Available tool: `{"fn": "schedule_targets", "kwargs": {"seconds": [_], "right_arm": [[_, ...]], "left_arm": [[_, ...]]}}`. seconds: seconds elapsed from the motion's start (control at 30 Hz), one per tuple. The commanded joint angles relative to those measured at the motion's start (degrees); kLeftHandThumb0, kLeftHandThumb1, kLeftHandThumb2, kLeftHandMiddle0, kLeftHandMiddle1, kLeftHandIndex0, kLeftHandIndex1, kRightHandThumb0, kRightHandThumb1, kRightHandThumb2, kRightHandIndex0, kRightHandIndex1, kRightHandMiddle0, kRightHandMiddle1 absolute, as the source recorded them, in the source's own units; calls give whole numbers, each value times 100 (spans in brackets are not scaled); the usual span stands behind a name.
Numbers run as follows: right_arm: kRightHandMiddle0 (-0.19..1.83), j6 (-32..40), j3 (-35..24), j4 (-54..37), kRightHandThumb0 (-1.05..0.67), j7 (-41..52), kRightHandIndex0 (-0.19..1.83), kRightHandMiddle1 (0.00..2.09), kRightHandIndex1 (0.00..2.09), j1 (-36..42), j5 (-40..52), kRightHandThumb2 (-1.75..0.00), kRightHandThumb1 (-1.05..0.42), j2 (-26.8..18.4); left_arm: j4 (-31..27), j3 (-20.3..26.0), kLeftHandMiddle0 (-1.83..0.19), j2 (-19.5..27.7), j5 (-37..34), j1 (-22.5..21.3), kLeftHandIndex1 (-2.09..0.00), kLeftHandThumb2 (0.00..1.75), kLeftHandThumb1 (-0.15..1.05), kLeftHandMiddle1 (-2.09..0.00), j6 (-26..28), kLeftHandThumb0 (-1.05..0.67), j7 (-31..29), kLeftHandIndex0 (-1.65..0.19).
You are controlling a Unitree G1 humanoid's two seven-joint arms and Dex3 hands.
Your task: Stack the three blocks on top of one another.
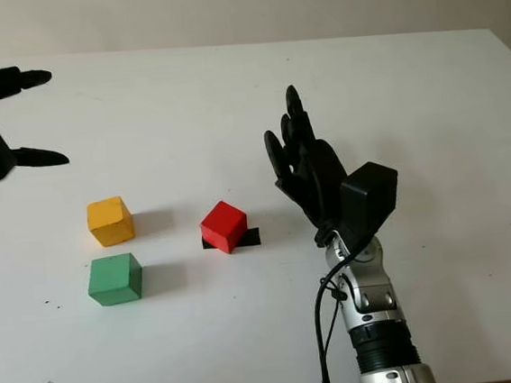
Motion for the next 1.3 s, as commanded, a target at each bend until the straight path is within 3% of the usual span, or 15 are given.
{"fn": "schedule_targets", "kwargs": {"seconds": [0.0, 0.27, 0.5, 0.77, 1.27], "right_arm": [[-19, -82, -1, 23, -72, 11, -19, 0, 0, -105, -29, -50, -105, -75], [-19, 19, -13, -43, -72, 0, -19, 0, 0, -94, -15, -50, -105, -84], [-19, -27, -20, 11, -73, -9, -19, 0, 0, -114, -19, -49, -105, -88], [-19, -22, -22, 15, -73, -4, -19, 0, 0, -116, -20, -49, -105, -95], [-19, -8, -37, 1, -72, 45, -19, 0, 0, -64, 34, -48, -105, -98]], "left_arm": [[35, -151, -6, -70, -30, 157, -5, 5, 92, -2, -18, -78, 71, -24], [211, -736, -2, -45, 163, 256, -4, 6, 96, -4, -126, -85, 178, -21], [159, -806, -4, -130, 96, 477, -6, 5, 95, -5, -107, -84, 249, -23], [-44, -912, 3, -70, 189, 533, -4, 5, 93, -3, 335, -82, -101, -20], [-101, -1150, 1, 10, 683, 792, -8, 6, 95, -6, 154, -83, -78, -27]]}}
